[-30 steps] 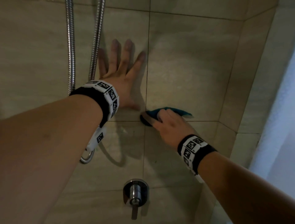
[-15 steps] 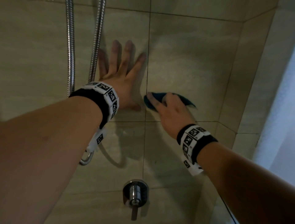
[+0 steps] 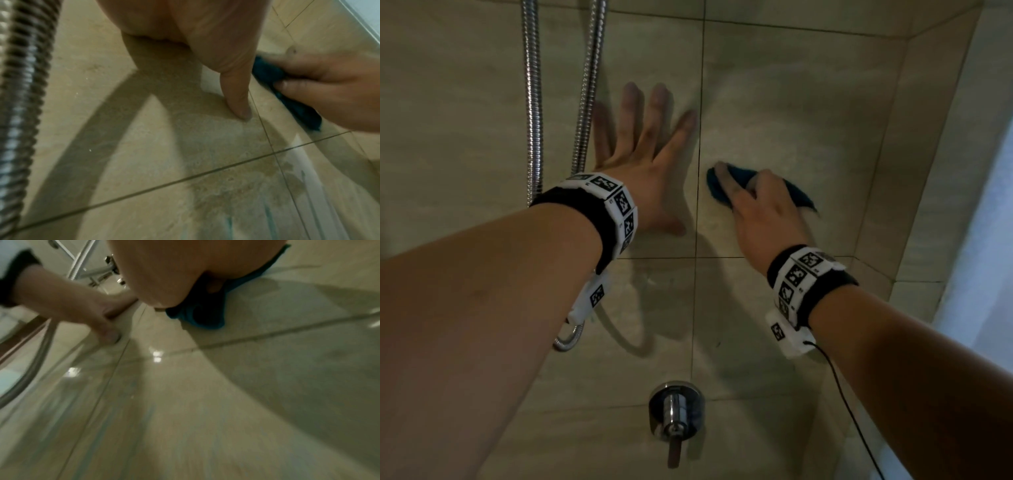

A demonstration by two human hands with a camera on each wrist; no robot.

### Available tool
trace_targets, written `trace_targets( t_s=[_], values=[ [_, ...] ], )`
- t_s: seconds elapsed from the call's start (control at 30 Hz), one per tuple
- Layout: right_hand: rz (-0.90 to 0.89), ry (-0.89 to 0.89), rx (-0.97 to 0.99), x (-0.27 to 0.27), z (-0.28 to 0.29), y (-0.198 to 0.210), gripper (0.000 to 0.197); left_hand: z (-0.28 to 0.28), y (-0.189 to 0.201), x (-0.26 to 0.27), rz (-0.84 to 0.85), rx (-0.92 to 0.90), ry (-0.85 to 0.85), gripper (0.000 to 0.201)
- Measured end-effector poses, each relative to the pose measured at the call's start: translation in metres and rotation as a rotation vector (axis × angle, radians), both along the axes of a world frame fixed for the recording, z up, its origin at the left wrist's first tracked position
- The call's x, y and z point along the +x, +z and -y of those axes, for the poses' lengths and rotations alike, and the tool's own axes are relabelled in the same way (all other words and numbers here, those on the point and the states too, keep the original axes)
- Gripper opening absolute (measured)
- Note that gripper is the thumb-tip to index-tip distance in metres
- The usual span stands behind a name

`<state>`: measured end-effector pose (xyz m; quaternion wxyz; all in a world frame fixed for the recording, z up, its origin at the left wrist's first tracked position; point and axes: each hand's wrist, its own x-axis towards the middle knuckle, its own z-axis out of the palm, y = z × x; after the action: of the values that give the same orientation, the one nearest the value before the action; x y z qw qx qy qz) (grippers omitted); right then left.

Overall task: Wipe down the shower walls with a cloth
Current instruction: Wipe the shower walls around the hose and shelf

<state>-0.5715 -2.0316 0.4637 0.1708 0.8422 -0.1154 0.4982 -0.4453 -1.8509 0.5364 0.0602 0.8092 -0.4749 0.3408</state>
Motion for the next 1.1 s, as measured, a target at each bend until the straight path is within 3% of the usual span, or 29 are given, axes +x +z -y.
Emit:
trace_targets(
  t_s=[0.13,0.23,0.3,0.43,0.67,0.77,0.83,0.97,1.1],
  values=[
    [-0.212,0.031,-0.083,-0.007,0.000,-0.045,0.086,0.000,0.001,-0.001,-0.006,-0.001,0.011,0.154],
    [-0.278,0.082,-0.021,-0.012,0.000,-0.041,0.078,-0.002,0.002,-0.003,0.001,0.021,0.015,0.155],
    [-0.281,0.167,0.199,-0.020,-0.010,-0.031,0.059,-0.003,0.002,-0.007,-0.023,0.015,0.017,0.155],
    [0.042,0.427,0.841,-0.059,-0.032,-0.023,0.046,-0.002,0.003,-0.010,-0.037,0.009,0.037,0.153],
    [0.384,0.652,1.625,-0.128,-0.057,-0.085,0.041,-0.007,-0.020,-0.018,-0.122,0.087,0.018,0.146],
    [0.558,0.734,1.883,-0.153,-0.068,-0.106,0.033,-0.019,-0.068,-0.052,-0.352,0.180,-0.083,0.131],
    [0.616,0.753,1.968,-0.165,-0.077,-0.120,0.033,-0.030,-0.108,-0.081,-0.574,0.202,-0.170,0.117],
    [0.656,0.750,2.071,-0.177,-0.101,-0.146,0.034,-0.053,-0.183,-0.132,-0.842,0.171,-0.236,0.084],
    [0.641,0.753,2.175,-0.185,-0.130,-0.168,0.035,-0.070,-0.248,-0.156,-1.175,0.052,-0.204,0.082]
  ],
)
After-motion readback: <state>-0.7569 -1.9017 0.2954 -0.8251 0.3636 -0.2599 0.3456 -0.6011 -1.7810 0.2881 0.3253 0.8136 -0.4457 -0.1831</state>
